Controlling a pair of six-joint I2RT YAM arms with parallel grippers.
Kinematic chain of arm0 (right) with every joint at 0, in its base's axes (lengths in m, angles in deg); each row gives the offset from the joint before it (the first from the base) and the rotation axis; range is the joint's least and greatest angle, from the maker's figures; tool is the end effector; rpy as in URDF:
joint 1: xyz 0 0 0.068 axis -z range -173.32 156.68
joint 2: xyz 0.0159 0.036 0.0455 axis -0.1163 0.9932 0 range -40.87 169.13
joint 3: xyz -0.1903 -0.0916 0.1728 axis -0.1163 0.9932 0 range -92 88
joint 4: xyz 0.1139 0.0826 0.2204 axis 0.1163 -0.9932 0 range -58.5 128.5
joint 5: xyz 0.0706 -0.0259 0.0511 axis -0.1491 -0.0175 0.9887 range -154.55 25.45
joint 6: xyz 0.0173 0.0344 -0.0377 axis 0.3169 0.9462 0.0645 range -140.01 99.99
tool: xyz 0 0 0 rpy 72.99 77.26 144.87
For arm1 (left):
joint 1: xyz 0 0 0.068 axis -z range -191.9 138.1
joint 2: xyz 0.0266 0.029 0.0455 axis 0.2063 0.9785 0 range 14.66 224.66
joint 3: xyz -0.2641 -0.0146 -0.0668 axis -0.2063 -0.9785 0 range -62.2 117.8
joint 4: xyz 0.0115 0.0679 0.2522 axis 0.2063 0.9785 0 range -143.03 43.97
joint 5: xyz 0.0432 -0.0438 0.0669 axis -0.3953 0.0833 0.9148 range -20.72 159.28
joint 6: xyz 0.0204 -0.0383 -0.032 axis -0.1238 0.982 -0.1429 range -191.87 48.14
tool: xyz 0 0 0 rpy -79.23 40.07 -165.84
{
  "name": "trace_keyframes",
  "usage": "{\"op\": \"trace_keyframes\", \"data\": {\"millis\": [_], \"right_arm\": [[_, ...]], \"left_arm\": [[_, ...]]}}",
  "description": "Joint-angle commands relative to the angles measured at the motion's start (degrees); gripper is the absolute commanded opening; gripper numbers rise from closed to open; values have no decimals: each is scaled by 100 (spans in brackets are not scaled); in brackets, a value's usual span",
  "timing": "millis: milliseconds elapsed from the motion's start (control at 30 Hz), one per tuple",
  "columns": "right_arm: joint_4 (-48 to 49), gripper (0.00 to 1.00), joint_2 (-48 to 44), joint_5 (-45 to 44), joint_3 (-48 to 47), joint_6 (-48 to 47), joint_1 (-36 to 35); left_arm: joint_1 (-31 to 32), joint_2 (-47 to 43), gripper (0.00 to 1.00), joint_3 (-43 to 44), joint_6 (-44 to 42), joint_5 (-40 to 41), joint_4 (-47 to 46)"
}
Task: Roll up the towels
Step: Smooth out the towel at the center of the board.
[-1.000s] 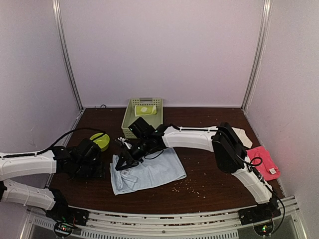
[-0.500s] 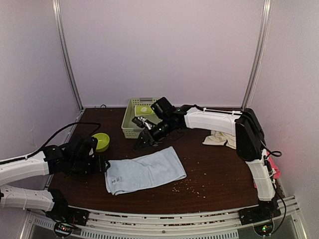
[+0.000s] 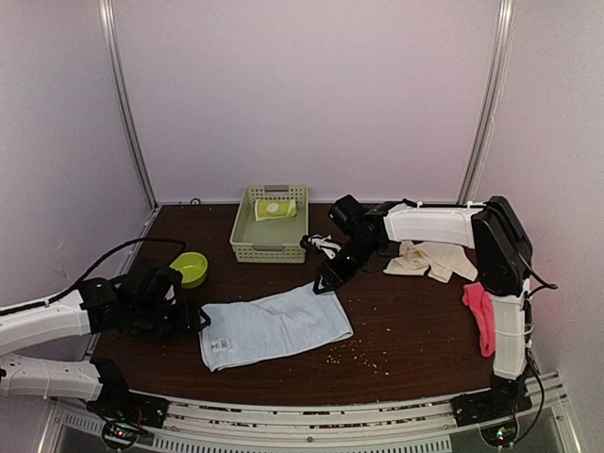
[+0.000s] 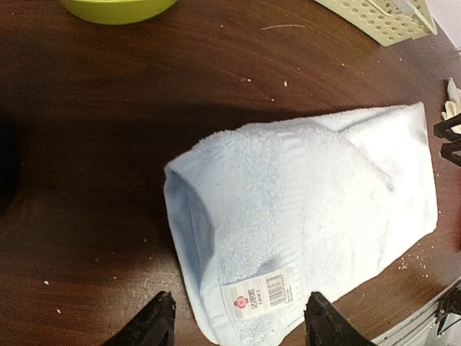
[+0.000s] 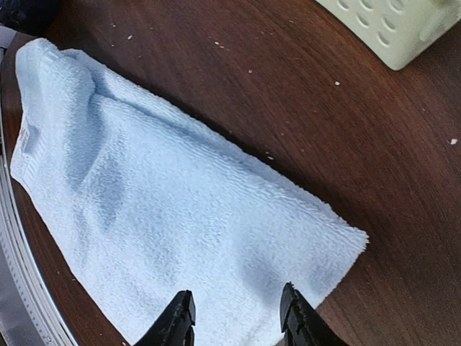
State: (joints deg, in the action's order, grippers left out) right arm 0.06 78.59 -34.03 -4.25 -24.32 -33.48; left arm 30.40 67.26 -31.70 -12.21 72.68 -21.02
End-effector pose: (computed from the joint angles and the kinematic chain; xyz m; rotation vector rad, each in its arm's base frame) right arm 0.3234 0.2965 0.1893 -1.1968 2.4973 0.9013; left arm 0.1296 -0.1152 0.1980 -0.4227 2.6018 -0.6141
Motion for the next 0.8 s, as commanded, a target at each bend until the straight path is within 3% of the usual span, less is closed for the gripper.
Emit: {"op": "trace_keyframes", "data": {"millis": [0, 167, 367, 533, 767], "right_arm": [[-48, 43, -117, -360, 60, -248, 148], [-101, 43, -37, -264, 160, -241, 210], [-54, 44, -44, -230, 288, -226, 266], [-32, 44, 59, -96, 321, -151, 352], [-53, 45, 141, 220, 209, -16, 598]], "left_arm": [[-84, 288, 69, 88, -263, 476, -198], [-317, 878, 74, 205, -515, 612, -273], [-620, 1068, 71, -20, -1093, 411, -1234], [-798, 1298, 56, -68, -1519, 175, -2016], [-812, 1759, 35, 206, -1715, -43, -1940]]}}
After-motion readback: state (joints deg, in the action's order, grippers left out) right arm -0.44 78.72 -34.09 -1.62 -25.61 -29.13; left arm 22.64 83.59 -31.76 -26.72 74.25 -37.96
